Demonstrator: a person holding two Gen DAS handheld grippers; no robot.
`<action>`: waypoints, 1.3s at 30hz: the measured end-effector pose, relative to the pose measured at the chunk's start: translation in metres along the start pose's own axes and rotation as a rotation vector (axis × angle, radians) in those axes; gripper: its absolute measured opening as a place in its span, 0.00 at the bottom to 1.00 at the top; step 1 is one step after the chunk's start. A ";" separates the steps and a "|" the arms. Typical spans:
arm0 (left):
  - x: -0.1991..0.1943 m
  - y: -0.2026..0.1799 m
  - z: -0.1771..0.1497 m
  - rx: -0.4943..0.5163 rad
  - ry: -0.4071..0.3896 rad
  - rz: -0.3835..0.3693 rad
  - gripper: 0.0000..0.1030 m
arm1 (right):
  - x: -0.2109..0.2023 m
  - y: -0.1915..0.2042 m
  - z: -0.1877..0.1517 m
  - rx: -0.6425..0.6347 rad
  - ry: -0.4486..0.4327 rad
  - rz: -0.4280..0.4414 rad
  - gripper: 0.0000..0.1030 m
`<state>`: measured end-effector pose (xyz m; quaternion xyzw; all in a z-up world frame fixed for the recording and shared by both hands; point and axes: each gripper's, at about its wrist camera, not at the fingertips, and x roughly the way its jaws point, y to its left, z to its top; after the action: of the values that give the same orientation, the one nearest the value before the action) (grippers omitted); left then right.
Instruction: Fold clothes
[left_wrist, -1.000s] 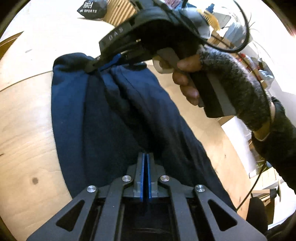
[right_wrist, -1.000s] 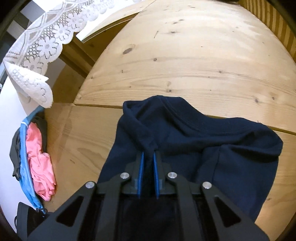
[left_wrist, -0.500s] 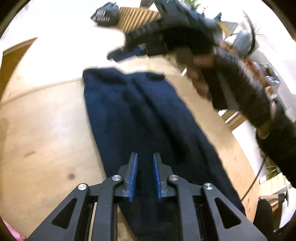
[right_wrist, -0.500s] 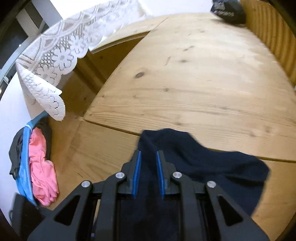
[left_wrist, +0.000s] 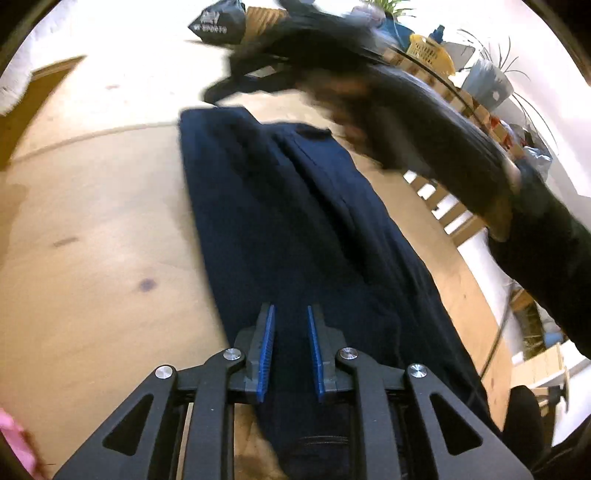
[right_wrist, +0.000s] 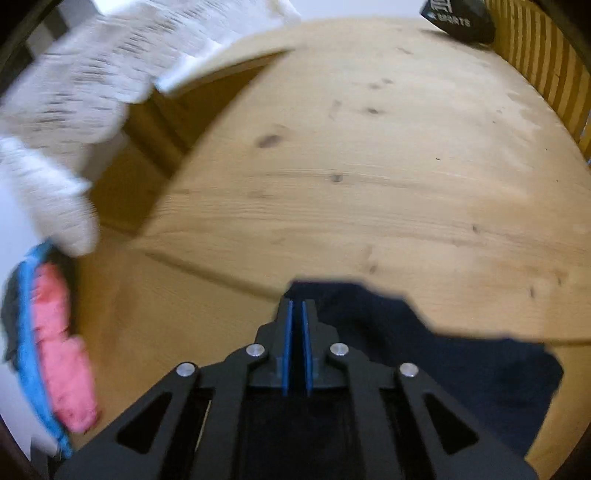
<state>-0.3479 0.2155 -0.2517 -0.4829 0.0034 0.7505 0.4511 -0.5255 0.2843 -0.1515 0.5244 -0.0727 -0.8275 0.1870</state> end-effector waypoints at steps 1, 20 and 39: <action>-0.004 0.002 0.001 -0.008 -0.006 -0.001 0.16 | -0.010 0.006 -0.014 -0.015 0.014 0.029 0.06; -0.171 -0.072 -0.118 -0.075 0.026 -0.042 0.16 | -0.080 0.096 -0.224 -0.118 0.224 0.165 0.13; -0.144 -0.179 -0.302 -0.089 0.188 -0.063 0.16 | -0.279 0.082 -0.536 0.282 0.092 -0.092 0.25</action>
<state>0.0102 0.0916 -0.2308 -0.5707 -0.0030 0.6868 0.4502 0.0794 0.3571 -0.1260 0.5856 -0.1555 -0.7919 0.0763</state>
